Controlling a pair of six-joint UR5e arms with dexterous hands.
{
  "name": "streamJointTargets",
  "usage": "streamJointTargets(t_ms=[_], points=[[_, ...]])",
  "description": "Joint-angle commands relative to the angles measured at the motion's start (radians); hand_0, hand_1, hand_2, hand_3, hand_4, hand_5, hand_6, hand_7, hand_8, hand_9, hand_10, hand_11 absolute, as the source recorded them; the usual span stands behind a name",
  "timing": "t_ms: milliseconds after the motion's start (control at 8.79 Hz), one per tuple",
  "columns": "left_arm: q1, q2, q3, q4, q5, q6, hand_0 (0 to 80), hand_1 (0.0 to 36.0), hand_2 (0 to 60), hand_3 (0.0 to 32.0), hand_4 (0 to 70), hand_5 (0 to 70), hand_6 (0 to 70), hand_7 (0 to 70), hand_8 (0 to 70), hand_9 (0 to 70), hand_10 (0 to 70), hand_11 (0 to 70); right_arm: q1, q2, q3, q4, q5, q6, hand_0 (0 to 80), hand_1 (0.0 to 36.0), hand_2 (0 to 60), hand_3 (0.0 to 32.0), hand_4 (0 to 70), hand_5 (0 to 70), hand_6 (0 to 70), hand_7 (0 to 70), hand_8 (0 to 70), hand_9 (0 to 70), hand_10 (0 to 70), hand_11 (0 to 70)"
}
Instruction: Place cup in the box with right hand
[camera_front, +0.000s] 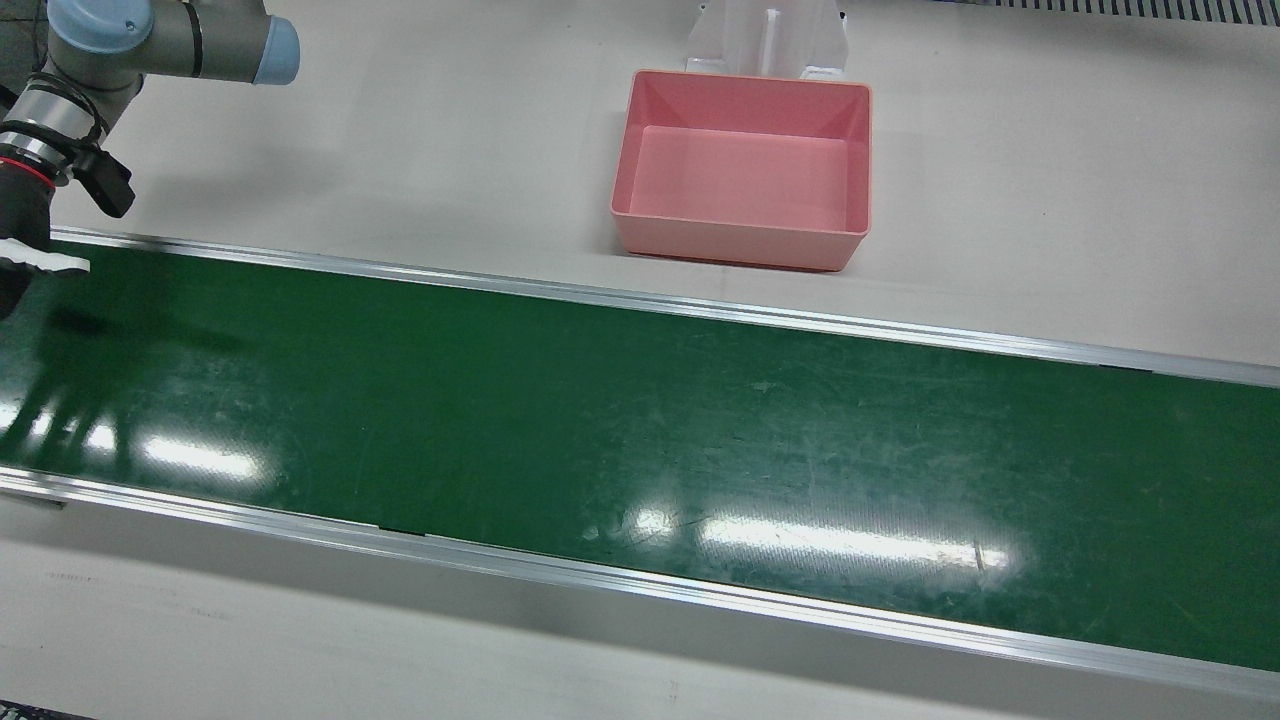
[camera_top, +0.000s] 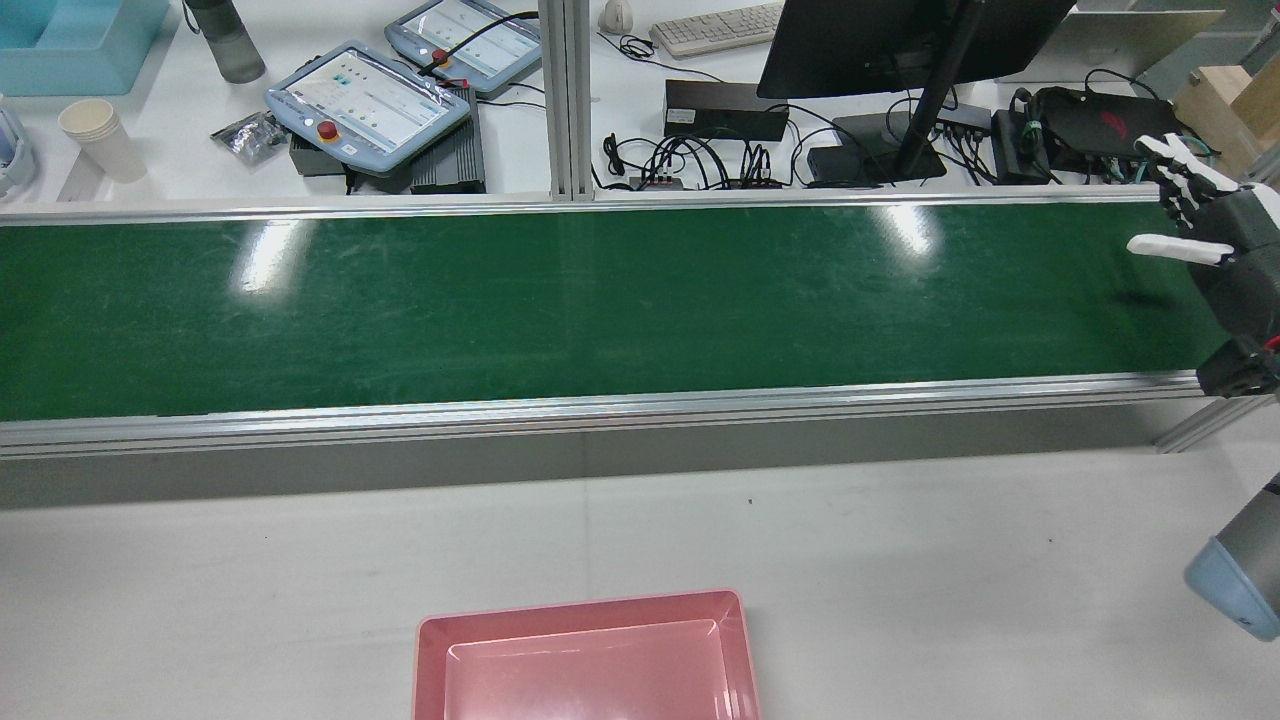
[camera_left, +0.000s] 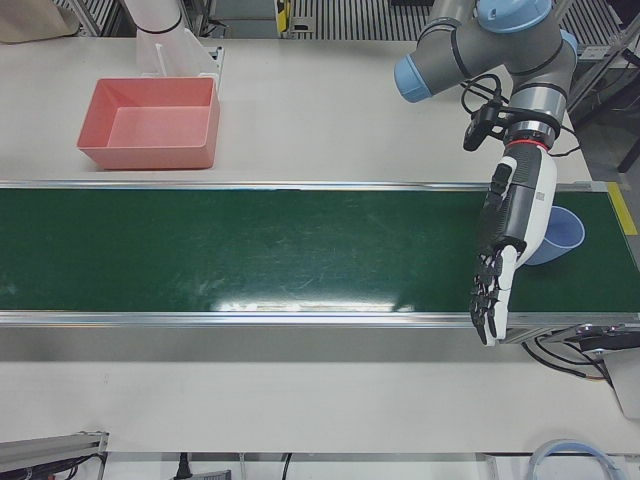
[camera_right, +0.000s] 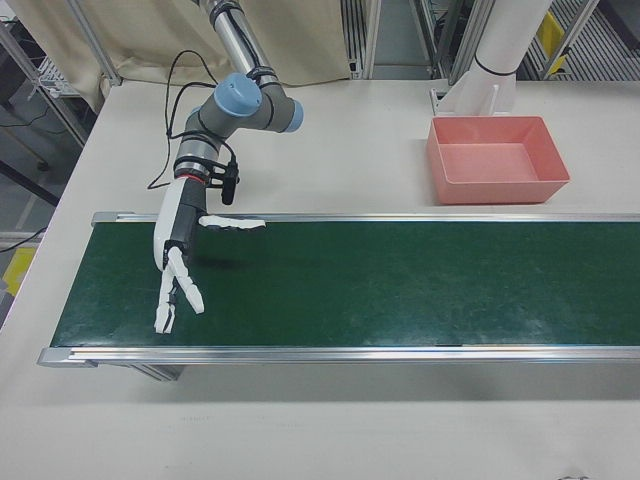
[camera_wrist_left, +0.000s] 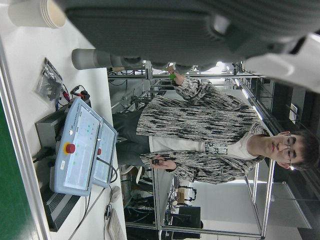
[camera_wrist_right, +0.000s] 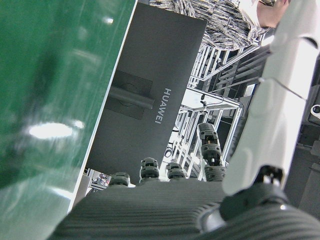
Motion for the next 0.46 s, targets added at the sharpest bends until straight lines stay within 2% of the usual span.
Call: streamJointTargets(t_ms=[0,341], points=[[0.000,0.000,0.000,0.000,0.000,0.000,0.0,0.0,0.0,0.0,0.0,0.0,0.0,0.0,0.0,0.0,0.0,0.0,0.000,0.000,-0.003,0.000,0.000,-0.001,51.2,18.1,0.0,6.2,0.0,7.1,2.5,5.9,6.5,7.3,0.4,2.8],[0.000,0.000,0.000,0.000,0.000,0.000,0.0,0.0,0.0,0.0,0.0,0.0,0.0,0.0,0.0,0.0,0.0,0.0,-0.017,0.002,-0.023,0.002,0.008,-0.003,51.1,17.8,0.0,6.6,0.0,7.1,2.4,5.7,6.4,7.3,0.8,3.4]])
